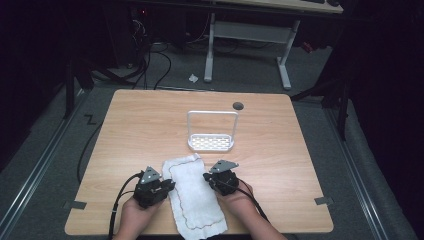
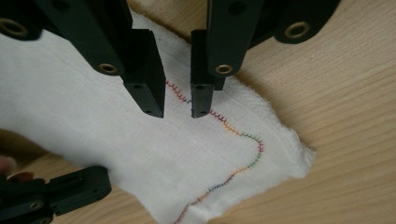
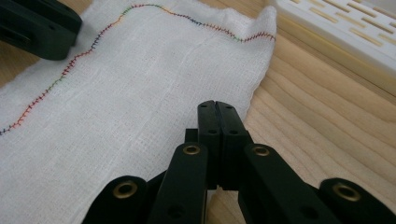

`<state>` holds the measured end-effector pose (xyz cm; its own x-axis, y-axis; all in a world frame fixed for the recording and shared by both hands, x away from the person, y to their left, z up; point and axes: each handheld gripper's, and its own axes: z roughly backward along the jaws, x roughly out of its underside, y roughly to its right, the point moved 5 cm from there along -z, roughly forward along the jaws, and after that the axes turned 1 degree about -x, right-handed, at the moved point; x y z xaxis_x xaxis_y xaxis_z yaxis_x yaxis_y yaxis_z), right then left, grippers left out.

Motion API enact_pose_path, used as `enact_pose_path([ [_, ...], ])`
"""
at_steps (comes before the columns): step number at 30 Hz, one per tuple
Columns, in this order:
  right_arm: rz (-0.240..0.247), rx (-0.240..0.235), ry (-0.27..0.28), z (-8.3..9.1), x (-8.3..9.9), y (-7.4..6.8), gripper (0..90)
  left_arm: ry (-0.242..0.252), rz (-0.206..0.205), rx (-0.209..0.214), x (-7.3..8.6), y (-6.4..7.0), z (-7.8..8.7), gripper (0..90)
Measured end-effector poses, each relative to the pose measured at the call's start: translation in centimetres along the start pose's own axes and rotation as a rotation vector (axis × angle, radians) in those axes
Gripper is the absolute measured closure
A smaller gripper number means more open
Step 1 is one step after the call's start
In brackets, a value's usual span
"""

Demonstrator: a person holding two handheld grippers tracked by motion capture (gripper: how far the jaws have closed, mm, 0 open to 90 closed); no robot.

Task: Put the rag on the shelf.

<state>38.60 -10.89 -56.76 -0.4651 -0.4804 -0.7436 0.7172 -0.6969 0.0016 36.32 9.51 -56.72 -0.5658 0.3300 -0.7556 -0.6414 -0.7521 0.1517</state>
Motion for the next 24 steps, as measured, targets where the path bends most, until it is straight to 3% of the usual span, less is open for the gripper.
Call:
enact_pose_path([
  [2, 0.013, 0.002, -0.002, 0.9, 0.8, -0.2, 90.0, 0.003, 0.003, 0.012, -0.2, 0.5, -0.5, 77.4],
  [3, 0.013, 0.002, -0.002, 0.9, 0.8, -0.2, 90.0, -0.003, -0.009, 0.019, -0.4, 0.9, -0.8, 77.4],
  [4, 0.01, 0.001, 0.0, 2.1, 2.0, -0.3, 89.8, -0.009, -0.035, 0.035, -0.9, 1.9, -1.5, 77.4],
  [6, 0.005, 0.001, 0.001, 2.8, 2.6, -0.3, 89.7, -0.013, -0.043, 0.051, -1.1, 2.5, -2.0, 77.4],
  [8, -0.015, 0.022, -0.007, 4.8, 4.3, 0.3, 88.2, -0.008, -0.062, 0.094, -1.8, 4.4, -3.4, 77.4],
  [9, -0.015, 0.022, -0.007, 4.8, 4.3, 0.3, 88.2, -0.008, -0.062, 0.094, -1.8, 4.4, -3.4, 77.4],
  [11, -0.038, 0.041, -0.004, 5.8, 5.3, 1.1, 87.9, -0.006, -0.064, 0.133, -2.1, 5.4, -4.1, 77.3],
  [14, -0.082, 0.039, 0.009, 6.6, 6.0, 2.0, 87.7, -0.021, -0.063, 0.154, -2.6, 6.0, -4.6, 71.6],
  [17, -0.098, 0.037, 0.017, 6.9, 6.4, 2.4, 84.3, 0.009, -0.069, 0.134, -3.1, 5.5, -4.4, 59.8],
  [19, -0.094, 0.037, 0.019, 6.9, 6.4, 2.5, 84.3, 0.061, -0.027, 0.077, -3.9, 4.0, -4.2, 55.5],
  [21, -0.09, 0.036, 0.02, 6.8, 6.4, 2.5, 84.3, 0.063, -0.018, 0.067, -4.1, 3.6, -4.3, 54.0],
  [22, -0.092, 0.036, 0.02, 6.7, 6.3, 2.5, 84.3, 0.077, 0.0, 0.033, -4.6, 2.5, -4.6, 50.4],
  [24, -0.09, 0.036, 0.02, 6.7, 6.3, 2.5, 84.3, 0.075, 0.01, 0.026, -4.7, 2.1, -4.9, 47.8],
])
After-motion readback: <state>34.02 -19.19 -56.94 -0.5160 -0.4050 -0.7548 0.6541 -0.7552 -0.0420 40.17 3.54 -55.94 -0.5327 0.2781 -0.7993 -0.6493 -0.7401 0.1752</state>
